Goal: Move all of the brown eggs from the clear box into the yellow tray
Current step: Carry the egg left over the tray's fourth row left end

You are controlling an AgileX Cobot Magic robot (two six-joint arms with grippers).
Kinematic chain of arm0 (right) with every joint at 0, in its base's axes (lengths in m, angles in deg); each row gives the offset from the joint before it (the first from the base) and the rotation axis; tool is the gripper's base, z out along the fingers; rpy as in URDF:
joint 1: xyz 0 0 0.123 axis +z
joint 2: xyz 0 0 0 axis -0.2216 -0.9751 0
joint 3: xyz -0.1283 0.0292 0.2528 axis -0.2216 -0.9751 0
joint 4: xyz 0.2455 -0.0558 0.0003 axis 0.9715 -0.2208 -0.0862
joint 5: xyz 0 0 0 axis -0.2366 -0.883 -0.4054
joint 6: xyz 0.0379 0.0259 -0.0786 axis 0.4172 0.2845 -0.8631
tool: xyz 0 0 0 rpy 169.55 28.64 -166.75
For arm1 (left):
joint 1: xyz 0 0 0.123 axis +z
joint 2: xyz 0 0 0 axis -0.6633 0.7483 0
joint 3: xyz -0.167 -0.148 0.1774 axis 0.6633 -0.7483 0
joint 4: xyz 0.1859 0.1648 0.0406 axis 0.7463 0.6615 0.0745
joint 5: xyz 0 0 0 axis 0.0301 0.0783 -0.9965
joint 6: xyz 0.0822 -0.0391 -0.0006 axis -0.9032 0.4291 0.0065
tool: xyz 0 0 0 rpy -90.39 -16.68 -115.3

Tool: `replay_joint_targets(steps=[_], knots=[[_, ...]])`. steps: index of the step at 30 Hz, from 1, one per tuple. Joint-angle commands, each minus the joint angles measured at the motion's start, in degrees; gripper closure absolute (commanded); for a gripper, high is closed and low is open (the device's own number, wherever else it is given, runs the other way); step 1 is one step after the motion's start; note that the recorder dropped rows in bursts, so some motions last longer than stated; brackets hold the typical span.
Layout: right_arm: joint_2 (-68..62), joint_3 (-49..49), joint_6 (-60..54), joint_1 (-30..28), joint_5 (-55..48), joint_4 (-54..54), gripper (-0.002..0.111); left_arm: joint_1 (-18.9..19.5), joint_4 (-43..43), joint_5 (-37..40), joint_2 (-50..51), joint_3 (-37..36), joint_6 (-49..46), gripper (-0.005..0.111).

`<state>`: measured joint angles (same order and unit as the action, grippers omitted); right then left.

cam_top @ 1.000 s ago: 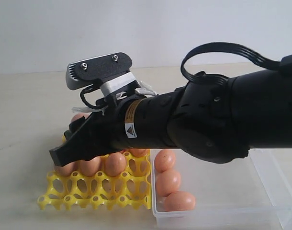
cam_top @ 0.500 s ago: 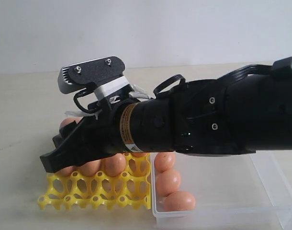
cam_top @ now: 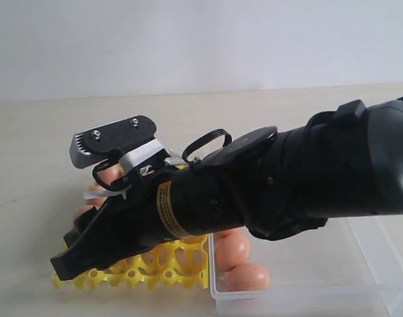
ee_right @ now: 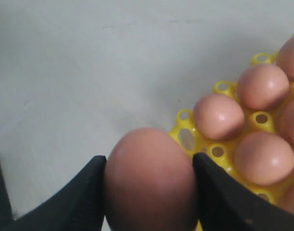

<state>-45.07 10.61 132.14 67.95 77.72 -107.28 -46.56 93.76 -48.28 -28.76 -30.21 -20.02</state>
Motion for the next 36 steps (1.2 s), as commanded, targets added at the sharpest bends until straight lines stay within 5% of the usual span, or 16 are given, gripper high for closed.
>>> replay_joint_targets(steps=[1,6,18,27,33,36], knots=[[-0.34,0.49,6.96,0.07,-0.47,-8.04,0.108,-0.18,-0.13,-0.68,0.14,0.23,0.25,0.107],[-0.59,0.57,13.61,-0.28,0.14,-16.68,0.108,-0.18,-0.13,-0.68,0.14,0.23,0.25,0.107],[-2.23,1.27,12.53,-0.28,1.73,-16.68,0.108,-0.18,-0.13,-0.68,0.14,0.23,0.25,0.107],[-2.35,3.14,-15.68,-0.28,-5.99,11.03,0.108,-0.18,-0.13,-0.68,0.14,0.23,0.25,0.107],[-2.35,5.28,-17.71,-0.28,-8.63,7.45,0.108,-0.18,-0.13,-0.68,0.14,0.23,0.25,0.107],[-2.35,5.69,-32.92,-0.28,-8.73,23.23,0.108,-0.18,-0.13,-0.68,0.14,0.23,0.25,0.107]])
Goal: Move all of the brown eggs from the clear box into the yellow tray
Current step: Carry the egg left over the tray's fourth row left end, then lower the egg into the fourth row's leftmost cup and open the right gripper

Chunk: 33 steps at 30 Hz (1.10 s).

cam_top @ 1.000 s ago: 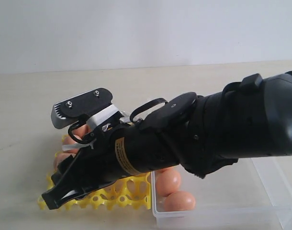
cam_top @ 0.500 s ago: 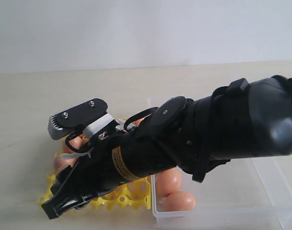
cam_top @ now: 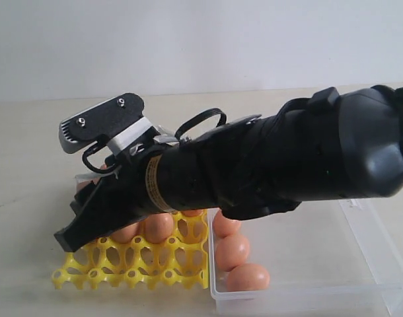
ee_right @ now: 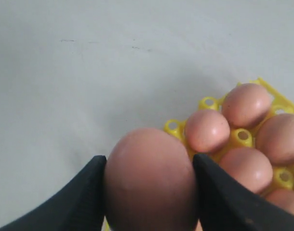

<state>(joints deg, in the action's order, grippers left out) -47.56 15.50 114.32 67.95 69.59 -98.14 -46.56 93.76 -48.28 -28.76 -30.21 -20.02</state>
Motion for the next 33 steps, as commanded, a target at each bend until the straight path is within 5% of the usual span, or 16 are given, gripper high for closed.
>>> replay_joint_targets(steps=[1,4,7,18,33], knots=[[0.14,0.8,-24.23,-0.28,-0.99,23.34,0.108,-0.18,-0.13,-0.68,0.14,0.23,0.25,0.107],[0.14,0.8,-57.6,0.0,-4.23,53.54,0.108,-0.18,-0.13,-0.68,0.14,0.23,0.25,0.107],[0.14,0.8,-71.79,0.13,-7.66,64.81,0.108,-0.18,-0.13,-0.68,0.14,0.23,0.25,0.107],[-0.5,7.33,-83.04,-0.02,-27.83,70.1,0.108,-0.18,-0.13,-0.68,0.14,0.23,0.25,0.107],[-10.62,17.85,-96.11,2.48,-23.56,85.82,0.108,-0.18,-0.13,-0.68,0.14,0.23,0.25,0.107]])
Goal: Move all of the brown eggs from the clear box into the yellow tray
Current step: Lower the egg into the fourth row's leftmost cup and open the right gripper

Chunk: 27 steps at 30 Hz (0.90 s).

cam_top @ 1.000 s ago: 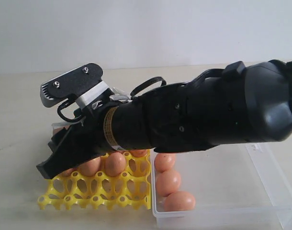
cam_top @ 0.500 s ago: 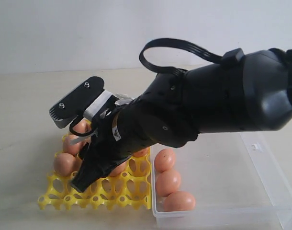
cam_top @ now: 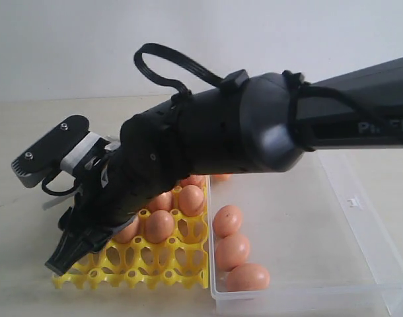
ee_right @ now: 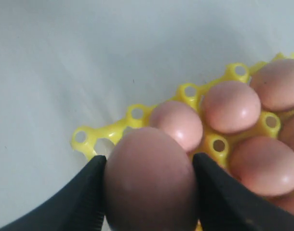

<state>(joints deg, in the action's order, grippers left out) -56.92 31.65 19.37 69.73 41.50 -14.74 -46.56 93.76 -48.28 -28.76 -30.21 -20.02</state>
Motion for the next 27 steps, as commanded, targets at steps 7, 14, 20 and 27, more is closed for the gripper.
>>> replay_joint_targets(steps=[7,14,20,27], knots=[[-3.1,1.83,-0.77,0.99,8.1,7.22,0.108,-0.18,-0.13,-0.68,0.14,0.23,0.25,0.107],[-4.21,1.83,-0.77,1.36,8.86,10.24,0.108,-0.18,-0.13,-0.68,0.14,0.23,0.25,0.107],[-5.06,1.83,-0.61,2.06,10.99,11.8,0.108,-0.18,-0.13,-0.68,0.14,0.23,0.25,0.107],[-5.19,0.66,0.86,2.41,10.81,13.22,0.108,-0.18,-0.13,-0.68,0.14,0.23,0.25,0.107]])
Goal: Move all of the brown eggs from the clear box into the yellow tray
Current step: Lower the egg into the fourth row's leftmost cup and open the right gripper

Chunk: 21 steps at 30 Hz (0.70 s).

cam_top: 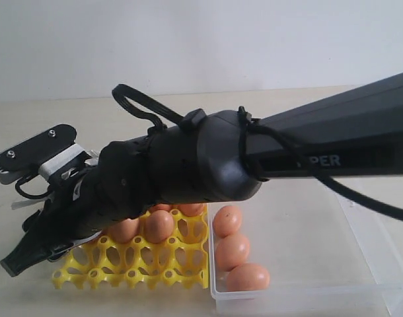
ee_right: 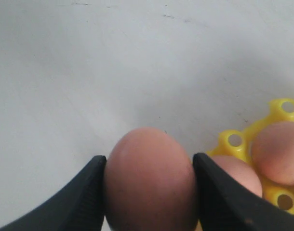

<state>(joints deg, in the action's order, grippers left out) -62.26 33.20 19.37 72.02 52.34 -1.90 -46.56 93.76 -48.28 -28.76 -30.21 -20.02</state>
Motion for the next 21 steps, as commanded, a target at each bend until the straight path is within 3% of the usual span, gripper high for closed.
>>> replay_joint_targets(steps=[1,21], knots=[[0.15,-1.64,0.87,0.13,-0.02,0.48,0.108,-0.18,-0.13,-0.68,0.14,0.23,0.25,0.107],[-1.52,-2.7,3.12,0.72,0.93,5.88,0.108,-0.18,-0.13,-0.68,0.14,0.23,0.25,0.107]])
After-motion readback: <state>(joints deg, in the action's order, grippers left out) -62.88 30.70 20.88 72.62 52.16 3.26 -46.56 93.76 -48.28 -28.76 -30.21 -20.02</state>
